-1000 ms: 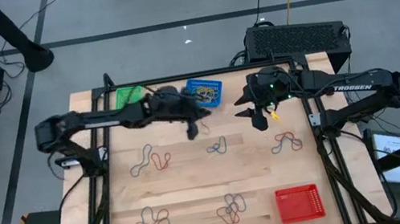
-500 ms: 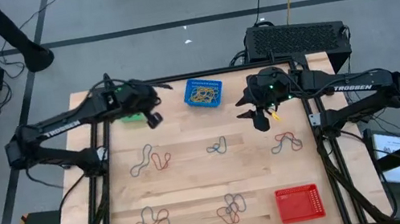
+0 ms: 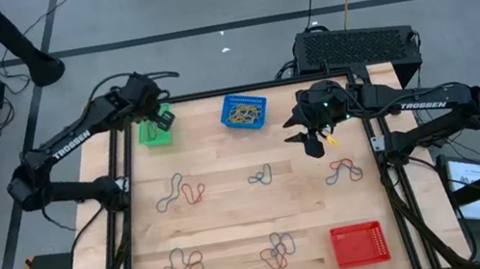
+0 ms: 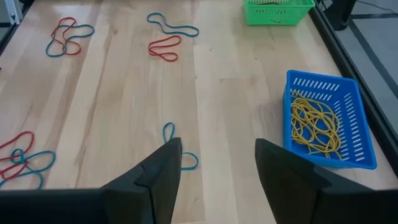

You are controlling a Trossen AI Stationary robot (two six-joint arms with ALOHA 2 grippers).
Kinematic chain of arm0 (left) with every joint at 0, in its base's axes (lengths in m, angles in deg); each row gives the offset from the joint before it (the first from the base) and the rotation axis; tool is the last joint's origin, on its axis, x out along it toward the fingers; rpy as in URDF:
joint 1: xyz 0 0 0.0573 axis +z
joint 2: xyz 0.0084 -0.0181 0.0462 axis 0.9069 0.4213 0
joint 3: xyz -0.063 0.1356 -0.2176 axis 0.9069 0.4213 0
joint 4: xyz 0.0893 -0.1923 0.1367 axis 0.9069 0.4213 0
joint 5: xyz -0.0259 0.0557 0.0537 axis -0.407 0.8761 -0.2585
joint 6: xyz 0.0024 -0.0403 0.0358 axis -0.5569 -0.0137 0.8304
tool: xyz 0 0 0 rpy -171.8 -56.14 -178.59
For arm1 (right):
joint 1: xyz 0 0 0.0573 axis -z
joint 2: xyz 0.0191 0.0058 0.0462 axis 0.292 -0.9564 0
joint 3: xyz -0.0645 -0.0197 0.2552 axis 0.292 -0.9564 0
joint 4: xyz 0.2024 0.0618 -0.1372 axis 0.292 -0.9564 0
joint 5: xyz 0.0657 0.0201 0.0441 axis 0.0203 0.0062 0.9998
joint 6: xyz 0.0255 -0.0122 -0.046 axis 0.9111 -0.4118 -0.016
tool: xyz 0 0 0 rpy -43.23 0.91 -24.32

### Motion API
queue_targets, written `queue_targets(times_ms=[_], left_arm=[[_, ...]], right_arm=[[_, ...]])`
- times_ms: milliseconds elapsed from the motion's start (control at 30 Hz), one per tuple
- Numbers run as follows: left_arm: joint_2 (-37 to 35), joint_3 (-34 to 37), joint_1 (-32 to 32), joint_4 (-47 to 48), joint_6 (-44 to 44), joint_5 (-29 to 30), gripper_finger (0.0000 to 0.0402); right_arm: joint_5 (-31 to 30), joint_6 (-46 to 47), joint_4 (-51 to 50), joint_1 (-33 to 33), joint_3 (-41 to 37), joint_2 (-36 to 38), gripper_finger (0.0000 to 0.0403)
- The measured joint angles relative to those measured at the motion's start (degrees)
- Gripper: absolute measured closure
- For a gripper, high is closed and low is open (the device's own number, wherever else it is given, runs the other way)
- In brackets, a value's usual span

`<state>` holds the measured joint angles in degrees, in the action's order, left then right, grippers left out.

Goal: Sort rubber bands into baskets
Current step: Put the red rubber band into the green bin

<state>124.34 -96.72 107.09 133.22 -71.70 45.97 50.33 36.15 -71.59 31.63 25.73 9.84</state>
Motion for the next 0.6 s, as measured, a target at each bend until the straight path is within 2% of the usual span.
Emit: queue_targets(times_ms=[233,467,600], left_arm=[[3.50,0.00,4.69,0.14,-0.04,-0.13,0.0400],[8.53,0.02,6.71,3.96,-0.06,-0.07,0.0398],[10.19,0.02,6.66,4.60,-0.02,-0.04,0.0378]], right_arm=[[0.02,-0.21,-0.45,0.00,0.00,0.00,0.0206],[0.02,-0.21,-2.23,-0.02,0.01,0.00,0.0206],[0.02,-0.21,-2.35,-0.02,0.02,0.00,0.0206]])
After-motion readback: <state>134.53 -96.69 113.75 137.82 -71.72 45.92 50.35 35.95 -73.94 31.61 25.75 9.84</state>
